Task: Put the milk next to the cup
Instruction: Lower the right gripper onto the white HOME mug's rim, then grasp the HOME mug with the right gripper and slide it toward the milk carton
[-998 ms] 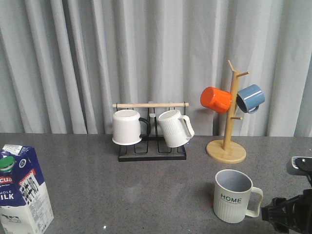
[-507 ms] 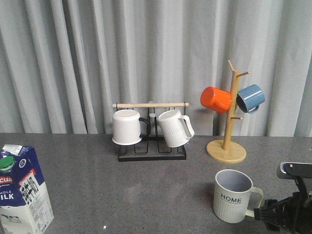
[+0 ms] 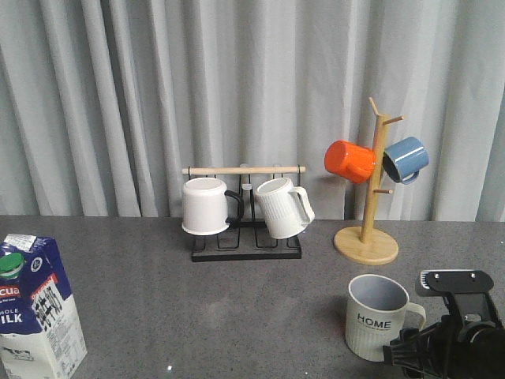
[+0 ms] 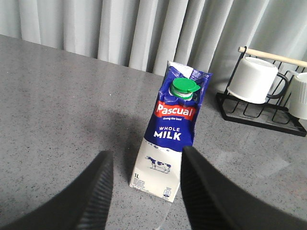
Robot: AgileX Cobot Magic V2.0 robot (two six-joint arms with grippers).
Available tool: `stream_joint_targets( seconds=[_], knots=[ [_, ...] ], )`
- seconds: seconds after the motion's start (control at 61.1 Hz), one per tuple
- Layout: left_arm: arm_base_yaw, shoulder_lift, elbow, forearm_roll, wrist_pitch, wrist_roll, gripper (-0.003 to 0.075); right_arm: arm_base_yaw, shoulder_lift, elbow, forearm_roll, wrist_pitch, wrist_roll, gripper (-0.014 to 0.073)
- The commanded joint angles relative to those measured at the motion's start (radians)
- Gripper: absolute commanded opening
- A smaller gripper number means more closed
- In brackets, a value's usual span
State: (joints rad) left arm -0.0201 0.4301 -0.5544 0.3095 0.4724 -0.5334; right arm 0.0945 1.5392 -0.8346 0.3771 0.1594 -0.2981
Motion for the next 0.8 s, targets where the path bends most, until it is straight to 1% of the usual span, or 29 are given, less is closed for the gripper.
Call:
stream_joint_targets(
  seconds=[0.0, 0.311, 0.393, 0.491, 0.589, 0.786],
  knots=[
    [-0.002, 0.014, -0.033, 0.005, -0.061, 0.0, 0.0328, 0.001, -0.032, -0.027, 0.0, -0.038, 0.001, 0.0472],
    [-0.002, 0.014, -0.033, 0.005, -0.051, 0.0, 0.0328, -0.004, -0.05, -0.027, -0.027, 0.012, 0.009, 0.047],
    [-0.002, 0.014, -0.033, 0.006, -0.05, 0.002, 0.0328, -0.027, -0.05, -0.027, -0.038, 0.016, 0.012, 0.0468],
    [-0.002, 0.014, -0.033, 0.006, -0.046, 0.002, 0.0328, -0.082, -0.05, -0.027, -0.035, 0.025, 0.016, 0.0468],
    [-0.002, 0.014, -0.033, 0.006, -0.046, 0.002, 0.0328, -0.085, -0.05, -0.027, -0.038, 0.044, 0.011, 0.0468],
    [-0.002, 0.014, -0.033, 0.006, -0.047, 0.002, 0.0328, -0.079, -0.05, -0.027, -0.035, 0.007, 0.004, 0.0468]
  ],
)
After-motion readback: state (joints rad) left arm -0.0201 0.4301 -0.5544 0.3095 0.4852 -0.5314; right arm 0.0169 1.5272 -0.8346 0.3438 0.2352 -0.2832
